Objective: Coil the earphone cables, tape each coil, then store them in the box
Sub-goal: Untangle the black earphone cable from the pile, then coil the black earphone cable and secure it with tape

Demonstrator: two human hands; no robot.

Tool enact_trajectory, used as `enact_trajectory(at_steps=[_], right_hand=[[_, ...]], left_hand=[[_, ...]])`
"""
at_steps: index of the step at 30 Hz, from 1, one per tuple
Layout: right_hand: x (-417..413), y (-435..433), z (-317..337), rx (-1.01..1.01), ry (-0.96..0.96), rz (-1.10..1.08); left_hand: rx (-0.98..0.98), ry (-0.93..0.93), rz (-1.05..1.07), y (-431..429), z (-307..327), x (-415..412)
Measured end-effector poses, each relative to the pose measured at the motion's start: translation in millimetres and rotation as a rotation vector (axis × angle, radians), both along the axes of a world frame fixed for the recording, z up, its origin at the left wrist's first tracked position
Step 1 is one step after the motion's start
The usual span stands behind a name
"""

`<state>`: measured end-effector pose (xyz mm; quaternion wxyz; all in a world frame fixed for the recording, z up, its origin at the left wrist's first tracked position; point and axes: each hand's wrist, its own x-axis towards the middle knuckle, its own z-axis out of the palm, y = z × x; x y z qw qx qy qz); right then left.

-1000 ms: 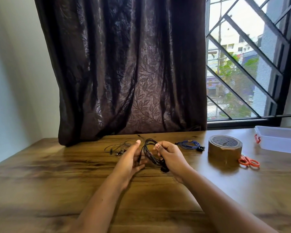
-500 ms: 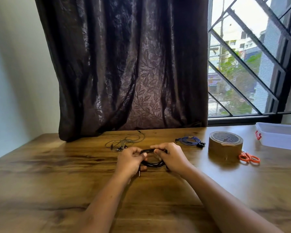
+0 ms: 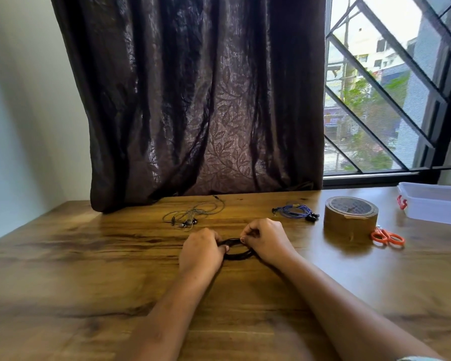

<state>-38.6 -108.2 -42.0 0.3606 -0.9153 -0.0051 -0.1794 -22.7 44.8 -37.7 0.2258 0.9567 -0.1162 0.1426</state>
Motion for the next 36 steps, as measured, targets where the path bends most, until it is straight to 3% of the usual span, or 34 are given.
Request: enact_trajectory(at_steps=[10,16,22,26,32,34,36], right_hand=[[6.4,-3.0,-7.2,-0.029,-0.038,-0.025],[11.1,-7.4,-8.7,0.129,-0.115,-0.081],[-8.0,-14.3,-4.2,0.276,-0.210,-0.185],[-28.6,-26.4,-7.4,0.112,-0.325,-0.317],[-73.3,-86.1,-1.2,-0.356,-0.423,-0.568],[-86.0,-117.3,-1.1,-0.408,-0.434,-0.729],[-97.0,-144.3,-0.3,-0.383,-0.323,-0.823]], left_hand=[[0.079,-0.070,0.022,-4.3,-4.0,-0.6],[-0.020,-0.199,-0.020,-2.1,-0.6,0.1],[0.019,-0.334,-0.093,5.1,2.6,4.4],[0.072,-0.392,-0.159,6.8,0.8,7.6],[0.202,-0.652,-0.329,-11.4,1.1,-24.5],[0.217,-0.722,-0.476,-25.9,-2.6,-41.4],[0.221,-0.815,-0.627,-43.0,-6.8,-58.5]])
